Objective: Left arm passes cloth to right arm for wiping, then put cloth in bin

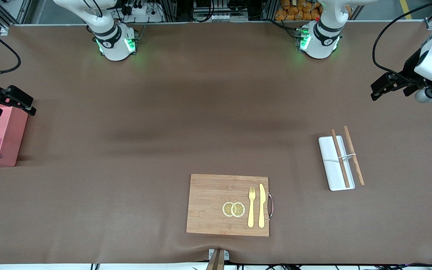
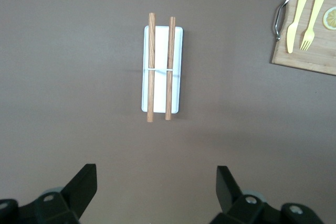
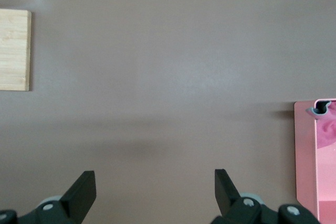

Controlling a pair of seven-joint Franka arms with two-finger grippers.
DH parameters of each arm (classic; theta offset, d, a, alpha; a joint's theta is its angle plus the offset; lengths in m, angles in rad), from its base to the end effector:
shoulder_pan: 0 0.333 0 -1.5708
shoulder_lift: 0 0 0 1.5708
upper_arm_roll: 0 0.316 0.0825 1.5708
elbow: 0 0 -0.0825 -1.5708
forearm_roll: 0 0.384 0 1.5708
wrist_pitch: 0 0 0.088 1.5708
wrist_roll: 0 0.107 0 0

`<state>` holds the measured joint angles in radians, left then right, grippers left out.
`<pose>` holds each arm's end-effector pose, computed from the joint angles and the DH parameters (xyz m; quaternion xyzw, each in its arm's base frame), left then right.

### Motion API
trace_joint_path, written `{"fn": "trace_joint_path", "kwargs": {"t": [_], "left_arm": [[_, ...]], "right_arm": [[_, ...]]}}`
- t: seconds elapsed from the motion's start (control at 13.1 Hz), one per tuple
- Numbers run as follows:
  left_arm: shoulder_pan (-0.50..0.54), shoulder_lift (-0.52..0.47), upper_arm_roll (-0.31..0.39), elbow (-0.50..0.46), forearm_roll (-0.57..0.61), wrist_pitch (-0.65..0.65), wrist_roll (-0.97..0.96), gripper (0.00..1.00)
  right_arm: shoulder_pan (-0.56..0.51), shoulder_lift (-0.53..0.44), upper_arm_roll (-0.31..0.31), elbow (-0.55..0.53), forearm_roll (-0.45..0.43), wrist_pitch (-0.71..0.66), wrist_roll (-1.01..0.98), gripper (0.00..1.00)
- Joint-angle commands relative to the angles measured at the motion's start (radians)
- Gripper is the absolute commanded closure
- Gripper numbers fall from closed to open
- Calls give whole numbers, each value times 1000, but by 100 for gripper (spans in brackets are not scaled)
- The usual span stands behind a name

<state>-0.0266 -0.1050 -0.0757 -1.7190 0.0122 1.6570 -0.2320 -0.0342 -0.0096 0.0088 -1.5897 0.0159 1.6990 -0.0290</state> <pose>0.5259 -0.0548 0.6185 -0.9976 -0.0645 -0.0227 0.0064 0.5641 -0.0128 0.6329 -0.9982 -0.0013 -0.0596 0.0063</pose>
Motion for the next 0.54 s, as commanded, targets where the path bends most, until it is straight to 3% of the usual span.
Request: {"fn": "trace_joint_path", "kwargs": {"t": [0.0, 0.46], "left_arm": [[-1, -13, -1, 15, 26, -5, 19, 0], [-3, -4, -1, 27, 17, -20, 17, 0]], "right_arm": [[0, -1, 3, 31, -5, -13, -9, 0], [-4, 2, 11, 59, -7, -47, -8, 0]]}}
